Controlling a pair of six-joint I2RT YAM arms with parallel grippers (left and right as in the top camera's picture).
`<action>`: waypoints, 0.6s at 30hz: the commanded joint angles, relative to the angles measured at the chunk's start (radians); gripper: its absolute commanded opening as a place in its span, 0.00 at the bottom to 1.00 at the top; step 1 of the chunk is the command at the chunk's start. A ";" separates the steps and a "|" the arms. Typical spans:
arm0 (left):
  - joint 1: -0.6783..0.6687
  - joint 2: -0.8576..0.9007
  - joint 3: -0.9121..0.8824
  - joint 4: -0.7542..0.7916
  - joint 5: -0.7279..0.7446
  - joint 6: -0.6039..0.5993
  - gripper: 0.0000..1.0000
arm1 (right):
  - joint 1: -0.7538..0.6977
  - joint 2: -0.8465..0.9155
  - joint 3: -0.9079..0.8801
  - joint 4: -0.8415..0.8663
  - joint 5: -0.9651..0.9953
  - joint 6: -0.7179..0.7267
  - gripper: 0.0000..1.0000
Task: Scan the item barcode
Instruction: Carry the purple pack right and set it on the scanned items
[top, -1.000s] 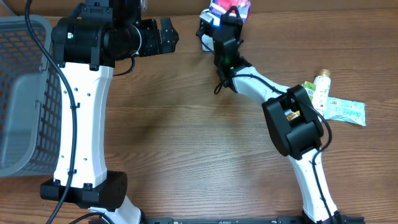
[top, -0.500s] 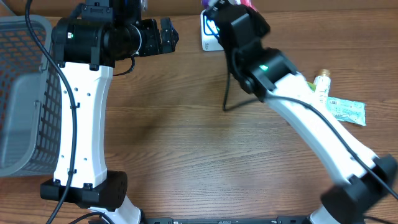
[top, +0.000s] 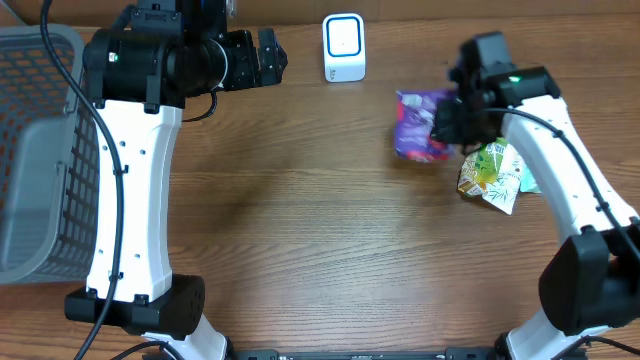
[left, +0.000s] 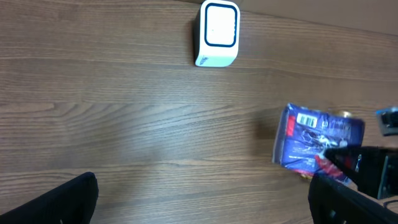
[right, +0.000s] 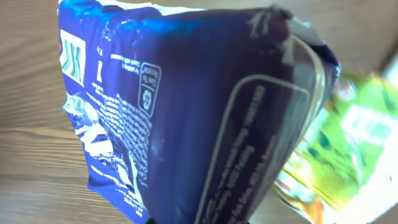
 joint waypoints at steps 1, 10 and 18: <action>-0.006 0.004 -0.001 0.003 0.002 0.012 1.00 | -0.070 -0.010 -0.071 0.015 -0.031 0.042 0.04; -0.006 0.004 -0.001 0.003 0.002 0.012 1.00 | -0.262 -0.010 -0.107 0.015 0.008 0.042 0.04; -0.006 0.004 -0.001 0.003 0.002 0.012 1.00 | -0.393 -0.010 -0.107 -0.004 0.026 0.038 0.48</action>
